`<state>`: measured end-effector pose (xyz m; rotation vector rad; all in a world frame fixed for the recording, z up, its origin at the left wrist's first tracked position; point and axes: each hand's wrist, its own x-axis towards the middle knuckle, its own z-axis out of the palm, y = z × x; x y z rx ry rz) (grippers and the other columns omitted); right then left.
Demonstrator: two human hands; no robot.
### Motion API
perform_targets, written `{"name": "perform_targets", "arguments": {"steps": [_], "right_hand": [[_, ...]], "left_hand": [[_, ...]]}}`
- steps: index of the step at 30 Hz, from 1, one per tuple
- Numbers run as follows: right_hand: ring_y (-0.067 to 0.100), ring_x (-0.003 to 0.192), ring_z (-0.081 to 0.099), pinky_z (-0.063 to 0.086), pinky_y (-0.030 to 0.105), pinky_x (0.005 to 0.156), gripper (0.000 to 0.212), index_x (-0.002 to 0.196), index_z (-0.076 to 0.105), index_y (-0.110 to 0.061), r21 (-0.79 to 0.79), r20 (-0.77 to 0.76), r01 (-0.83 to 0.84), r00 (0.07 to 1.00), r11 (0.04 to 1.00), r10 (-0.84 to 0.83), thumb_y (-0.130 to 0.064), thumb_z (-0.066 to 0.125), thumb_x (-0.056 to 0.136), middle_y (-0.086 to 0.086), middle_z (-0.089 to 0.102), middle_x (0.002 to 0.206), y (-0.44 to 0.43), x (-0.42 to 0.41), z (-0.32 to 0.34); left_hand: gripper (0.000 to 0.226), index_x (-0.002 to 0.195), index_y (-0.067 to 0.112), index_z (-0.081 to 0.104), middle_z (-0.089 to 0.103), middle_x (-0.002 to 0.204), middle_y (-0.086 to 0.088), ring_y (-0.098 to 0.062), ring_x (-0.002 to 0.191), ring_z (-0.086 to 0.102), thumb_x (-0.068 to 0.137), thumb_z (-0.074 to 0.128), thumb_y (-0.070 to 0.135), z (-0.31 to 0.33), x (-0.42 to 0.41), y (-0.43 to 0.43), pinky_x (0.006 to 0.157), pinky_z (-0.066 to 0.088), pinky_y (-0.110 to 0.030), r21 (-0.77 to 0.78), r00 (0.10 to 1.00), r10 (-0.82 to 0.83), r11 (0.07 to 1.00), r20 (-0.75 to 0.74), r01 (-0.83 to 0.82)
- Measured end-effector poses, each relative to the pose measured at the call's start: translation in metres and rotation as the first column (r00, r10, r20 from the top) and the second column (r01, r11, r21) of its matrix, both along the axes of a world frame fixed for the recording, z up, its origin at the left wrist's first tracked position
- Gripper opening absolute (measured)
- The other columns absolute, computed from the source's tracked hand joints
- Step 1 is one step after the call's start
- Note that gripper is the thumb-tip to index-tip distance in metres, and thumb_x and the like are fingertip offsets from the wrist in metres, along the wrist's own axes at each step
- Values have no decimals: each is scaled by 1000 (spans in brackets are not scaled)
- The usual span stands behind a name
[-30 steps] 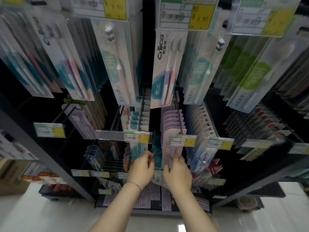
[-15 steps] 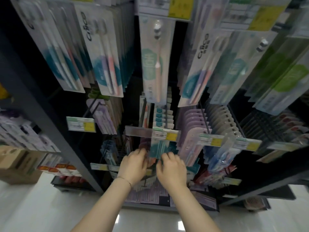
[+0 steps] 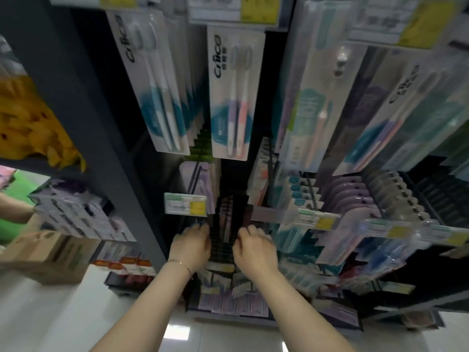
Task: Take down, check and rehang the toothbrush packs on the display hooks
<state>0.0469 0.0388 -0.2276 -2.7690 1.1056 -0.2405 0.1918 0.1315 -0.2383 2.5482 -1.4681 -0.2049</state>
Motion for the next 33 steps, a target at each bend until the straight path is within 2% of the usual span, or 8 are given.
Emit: {"name": "perform_targets", "arguments": {"steps": [5,12,16,21,25,28,30,33], "right_hand": [[27,115,48,38,39,92,38,129,49,-14,38,-70,-20,997,999,23,-31,42,95,7,53,123,-2,39,3],[28,109,53,49,39,82,43,132,41,-15,160,40,114,992,980,-122,-33,49,94,8,53,122,-11,84,7],[27,117,53,50,36,89,59,144,32,-16,484,274,110,923,868,-270,-31,57,93,9,47,136,-20,100,11],[23,120,52,45,28,94,60,143,39,-17,678,398,18,831,735,-388,-28,65,90,8,49,136,-24,115,16],[22,120,53,45,36,103,64,140,43,-17,814,418,-125,804,567,-423,-31,70,84,-1,51,131,-19,123,22],[23,121,55,44,41,106,76,136,49,-15,848,424,-157,774,505,-471,-46,70,70,9,56,134,-16,129,20],[25,126,51,40,40,109,77,141,45,-12,846,418,-146,780,513,-467,-39,71,74,12,52,140,-13,128,19],[20,125,47,38,14,99,59,141,41,-6,752,474,-149,800,642,-368,2,62,86,4,47,138,-8,118,27]], "left_hand": [[31,126,22,48,54,127,-5,-27,111,54,96,43,29,10,41,1,83,45,-36,54,994,10,999,-113,-4],[39,135,21,46,52,133,-4,-23,114,54,97,45,29,17,79,-4,85,42,-23,18,918,102,995,-382,-103],[13,104,16,57,60,112,-10,-27,105,59,95,49,19,24,88,-10,88,48,-30,-132,854,58,980,-517,-147],[37,124,14,45,51,113,4,-8,104,48,92,62,14,50,81,-16,87,36,-19,-336,756,-57,915,-652,-221],[60,139,10,35,52,120,1,-13,112,52,89,67,12,44,84,-21,87,39,-19,-342,678,-80,902,-731,-262],[61,139,10,36,56,112,5,-13,106,56,88,68,14,37,85,-23,77,41,-9,-339,636,-64,885,-769,-320],[51,132,13,39,56,102,14,-4,96,57,89,67,14,36,83,-23,71,40,-1,-344,623,-64,875,-779,-339],[44,119,23,34,50,96,17,8,86,48,90,65,12,40,80,-22,64,40,2,-348,621,-67,873,-781,-343]]}}
